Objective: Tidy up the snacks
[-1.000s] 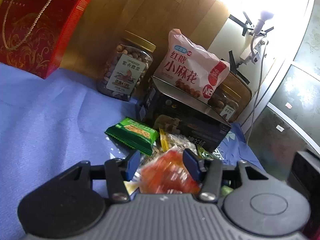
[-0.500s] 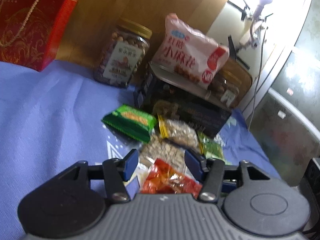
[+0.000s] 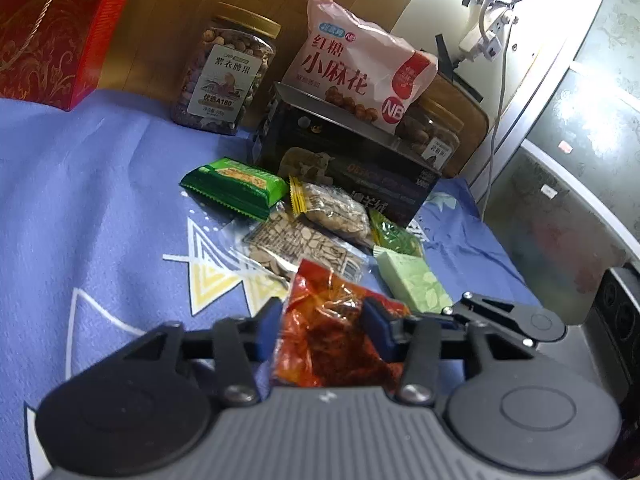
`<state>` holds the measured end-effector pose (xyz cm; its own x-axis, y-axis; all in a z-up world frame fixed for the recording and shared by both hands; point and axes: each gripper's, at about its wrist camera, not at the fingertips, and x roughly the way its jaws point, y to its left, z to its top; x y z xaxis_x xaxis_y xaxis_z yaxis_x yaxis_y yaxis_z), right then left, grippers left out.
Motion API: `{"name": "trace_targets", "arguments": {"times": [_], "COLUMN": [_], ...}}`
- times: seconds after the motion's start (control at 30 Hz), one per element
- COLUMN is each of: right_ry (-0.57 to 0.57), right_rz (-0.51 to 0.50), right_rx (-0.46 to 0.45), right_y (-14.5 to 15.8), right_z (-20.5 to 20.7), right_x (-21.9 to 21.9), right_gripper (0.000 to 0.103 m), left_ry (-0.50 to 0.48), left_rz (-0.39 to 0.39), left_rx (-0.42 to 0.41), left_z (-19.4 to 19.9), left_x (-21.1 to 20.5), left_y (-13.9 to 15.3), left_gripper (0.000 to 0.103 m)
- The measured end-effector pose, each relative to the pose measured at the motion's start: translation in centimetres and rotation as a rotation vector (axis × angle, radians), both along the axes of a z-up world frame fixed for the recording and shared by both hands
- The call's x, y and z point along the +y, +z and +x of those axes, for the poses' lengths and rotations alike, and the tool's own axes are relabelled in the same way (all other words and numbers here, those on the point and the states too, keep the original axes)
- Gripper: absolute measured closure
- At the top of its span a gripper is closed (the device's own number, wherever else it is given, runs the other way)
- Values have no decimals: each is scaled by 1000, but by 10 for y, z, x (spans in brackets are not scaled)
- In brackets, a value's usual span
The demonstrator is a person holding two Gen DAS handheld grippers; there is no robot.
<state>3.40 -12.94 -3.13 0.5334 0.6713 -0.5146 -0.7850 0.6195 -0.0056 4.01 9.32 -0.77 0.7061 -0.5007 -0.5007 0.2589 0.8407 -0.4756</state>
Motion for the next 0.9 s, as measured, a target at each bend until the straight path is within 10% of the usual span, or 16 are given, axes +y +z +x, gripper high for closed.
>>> {"name": "trace_targets", "arguments": {"times": [0.33, 0.9], "right_ry": [3, -35], "right_rz": [3, 48], "right_rx": [-45, 37], "right_y": [1, -2], "right_z": [-5, -4], "right_x": [-1, -21], "right_gripper": [54, 42], "left_ry": [-35, -61], "left_rz": [-63, -1], "left_rx": [-32, -11], "left_z": [-4, 0], "left_x": [1, -11], "left_y": [0, -3], "left_gripper": [74, 80]}}
